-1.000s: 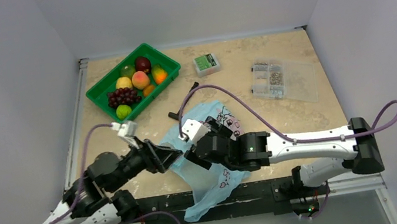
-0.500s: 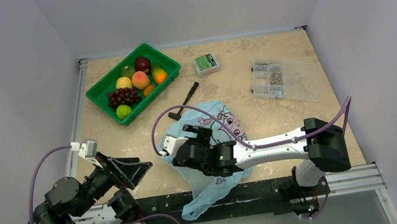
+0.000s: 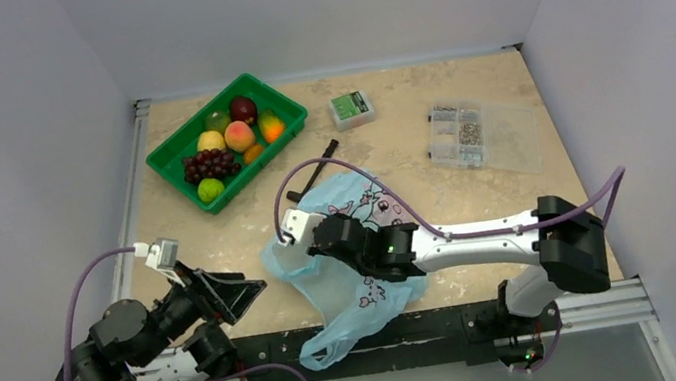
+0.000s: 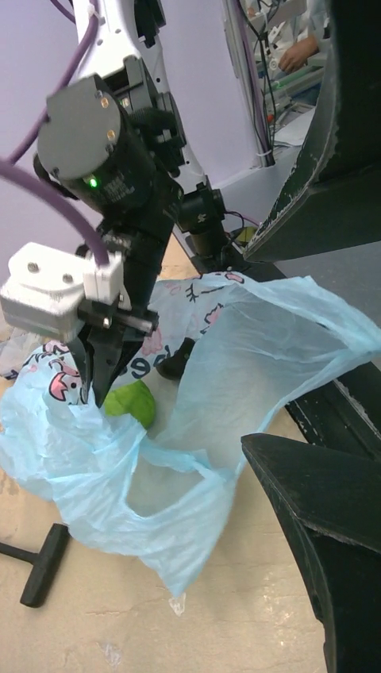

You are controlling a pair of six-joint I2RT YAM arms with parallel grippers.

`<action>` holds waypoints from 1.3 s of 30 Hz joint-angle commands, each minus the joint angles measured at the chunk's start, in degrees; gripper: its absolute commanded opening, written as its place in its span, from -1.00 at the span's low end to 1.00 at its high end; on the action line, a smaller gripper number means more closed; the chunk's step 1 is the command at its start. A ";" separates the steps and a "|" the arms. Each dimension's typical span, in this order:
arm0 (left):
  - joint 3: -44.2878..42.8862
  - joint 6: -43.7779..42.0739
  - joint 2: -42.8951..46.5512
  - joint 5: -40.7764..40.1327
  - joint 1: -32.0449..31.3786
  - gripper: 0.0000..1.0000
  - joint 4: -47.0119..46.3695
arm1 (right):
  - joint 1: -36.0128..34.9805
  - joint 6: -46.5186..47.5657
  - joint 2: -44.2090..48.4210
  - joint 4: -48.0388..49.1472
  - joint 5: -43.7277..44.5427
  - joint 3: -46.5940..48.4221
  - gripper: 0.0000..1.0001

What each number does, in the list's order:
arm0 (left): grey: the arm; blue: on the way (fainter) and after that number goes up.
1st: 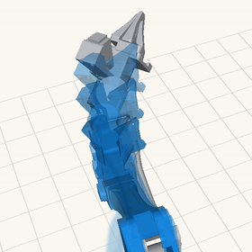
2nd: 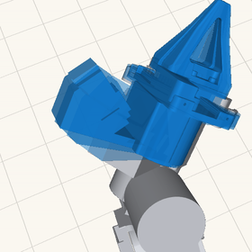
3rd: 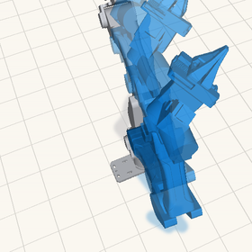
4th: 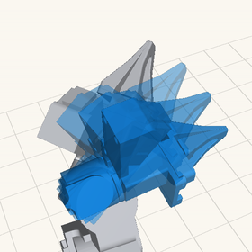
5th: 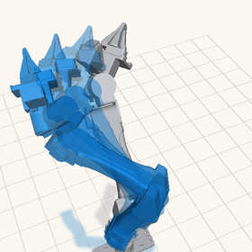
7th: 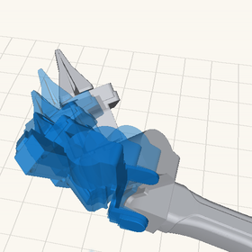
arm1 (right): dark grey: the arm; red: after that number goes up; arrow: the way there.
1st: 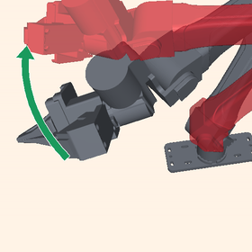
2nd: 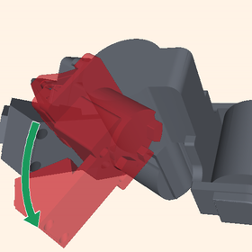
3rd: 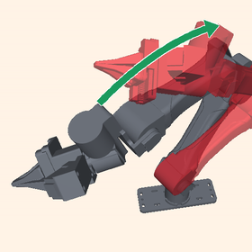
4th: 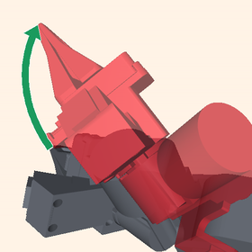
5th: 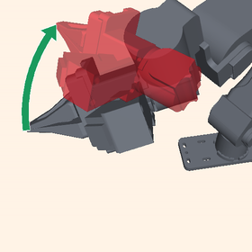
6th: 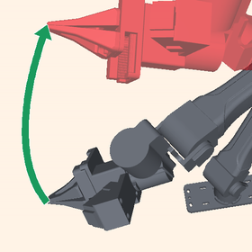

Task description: Take the fake fruits out of the plastic bag

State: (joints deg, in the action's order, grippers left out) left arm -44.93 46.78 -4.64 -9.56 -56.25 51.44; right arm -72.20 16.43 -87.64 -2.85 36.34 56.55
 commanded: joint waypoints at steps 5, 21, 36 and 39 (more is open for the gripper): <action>3.54 3.36 3.52 -0.85 0.25 0.59 -3.63 | 11.86 -9.69 12.67 5.08 -38.22 2.47 -1.00; 13.93 3.71 -9.10 22.64 0.22 0.54 -28.91 | 20.56 -28.48 7.14 11.46 -47.82 5.37 -1.00; -0.56 -3.85 -35.19 19.96 -12.56 0.10 -43.13 | 16.26 -36.69 2.70 -6.48 -37.69 18.88 -1.00; -2.76 -4.42 -35.96 16.65 -14.60 0.09 -43.41 | 15.99 -37.39 2.88 -6.83 -37.91 19.33 -1.00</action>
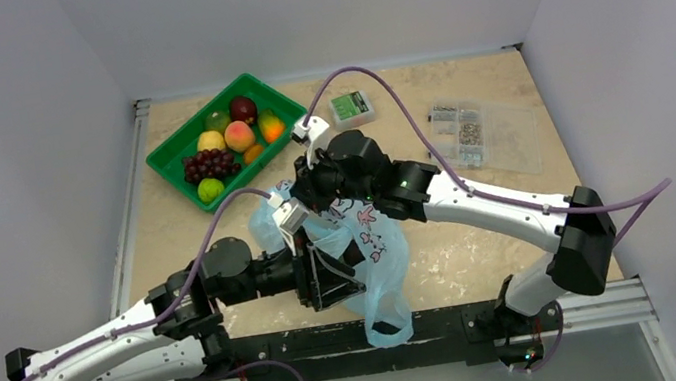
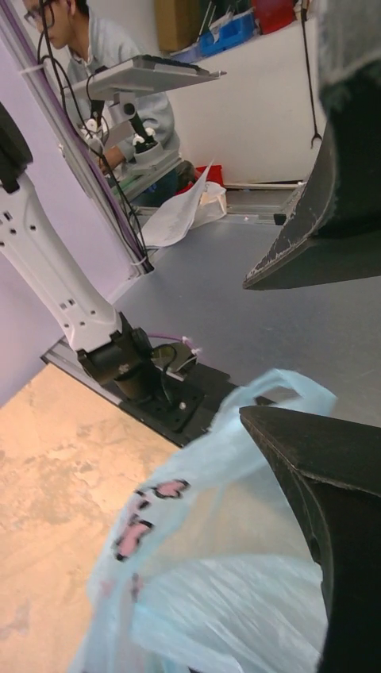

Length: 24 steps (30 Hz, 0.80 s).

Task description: Take the fake fruits out of the plastic bag

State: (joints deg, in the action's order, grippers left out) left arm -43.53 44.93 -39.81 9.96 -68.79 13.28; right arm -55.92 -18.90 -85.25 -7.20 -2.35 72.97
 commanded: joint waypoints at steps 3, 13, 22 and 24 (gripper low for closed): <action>-5.00 -2.65 -2.41 -8.88 -2.13 0.05 -0.76 | -0.29 -2.11 0.85 -2.33 0.53 2.72 -1.00; 1.57 -1.86 -10.24 -31.84 -2.13 -0.35 3.35 | -0.24 -5.41 2.50 -2.77 -2.11 1.04 -1.00; 4.72 6.92 -14.35 -50.42 -2.05 -0.40 19.89 | -3.27 -3.40 6.78 -12.98 11.02 -3.53 0.05; 8.32 8.57 -12.04 -49.89 -2.05 -0.40 16.96 | -7.31 -2.09 8.23 -16.12 21.24 -5.86 0.35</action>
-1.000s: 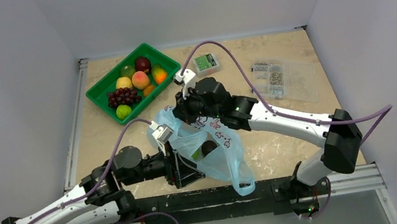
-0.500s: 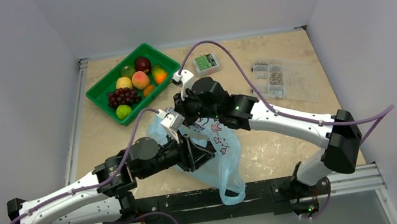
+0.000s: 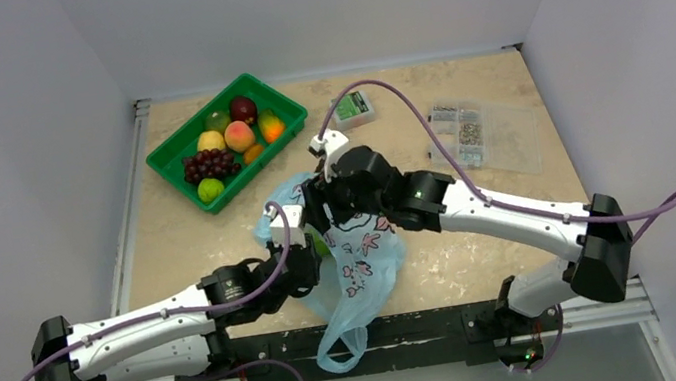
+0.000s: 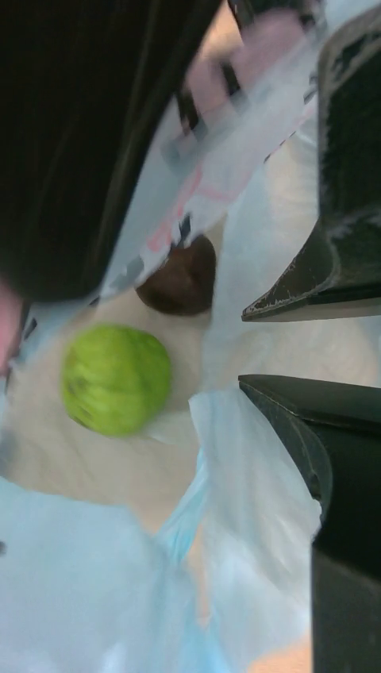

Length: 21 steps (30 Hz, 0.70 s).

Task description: Take the fake fruits out of the plastic bag

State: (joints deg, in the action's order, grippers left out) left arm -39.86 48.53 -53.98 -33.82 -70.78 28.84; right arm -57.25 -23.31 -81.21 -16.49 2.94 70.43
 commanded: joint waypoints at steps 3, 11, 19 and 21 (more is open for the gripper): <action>10.53 5.16 6.35 -4.64 -0.06 -0.42 -5.48 | -11.05 -0.77 5.39 -11.49 27.79 -6.52 0.73; 10.07 2.10 5.47 -1.85 -0.06 -0.40 -12.09 | -19.36 -2.86 9.68 -8.42 29.38 -14.31 0.80; 8.57 7.38 -1.75 -0.04 3.85 -0.16 -15.97 | -20.40 -2.42 11.17 -4.75 32.97 -16.87 -0.74; 8.65 8.26 -2.70 1.07 5.74 -0.15 -17.63 | -20.36 -1.43 13.83 -1.26 29.58 -18.29 -0.88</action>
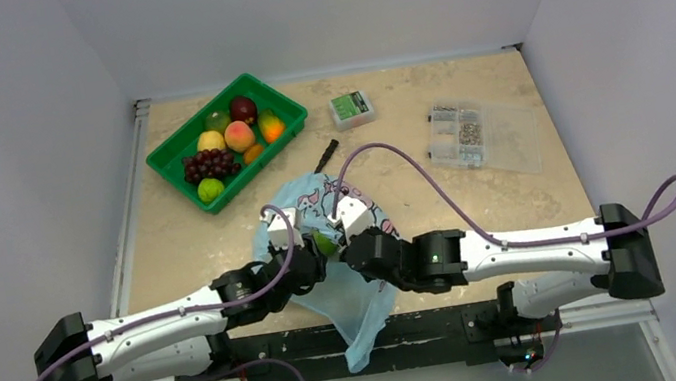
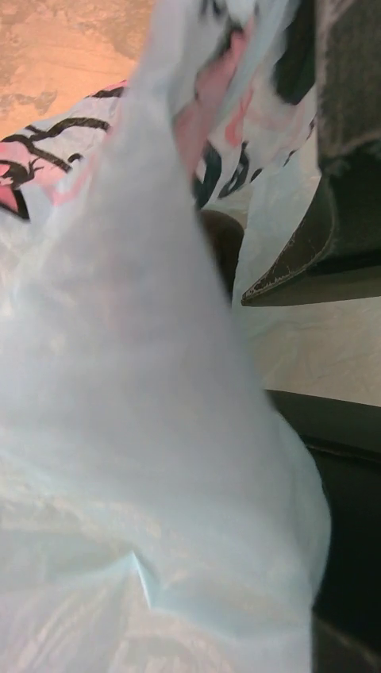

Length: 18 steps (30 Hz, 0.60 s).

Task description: Take the fake fruits out of the plastic bag

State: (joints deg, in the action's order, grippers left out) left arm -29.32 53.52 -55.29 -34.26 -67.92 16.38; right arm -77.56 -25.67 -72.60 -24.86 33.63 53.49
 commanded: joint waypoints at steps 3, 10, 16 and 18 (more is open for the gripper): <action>-2.32 4.53 -2.81 0.48 4.19 -0.13 -6.98 | -0.09 1.15 7.66 11.01 -4.26 -3.95 -1.00; -3.60 4.33 -8.18 0.18 6.13 -0.14 -11.53 | -0.05 0.84 8.12 11.14 -6.47 -4.44 -1.00; -4.98 3.56 -9.85 -0.01 6.13 -0.27 -13.08 | -0.05 0.76 7.61 11.63 -8.08 -4.80 -1.00; -4.71 3.41 -9.46 1.19 6.13 -0.31 -14.05 | -0.05 0.49 7.63 11.49 -8.13 -4.93 -1.00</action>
State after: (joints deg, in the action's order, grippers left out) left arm -31.81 56.99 -65.54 -33.43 -62.00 6.90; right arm -77.52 -25.26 -65.25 -15.40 26.59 49.12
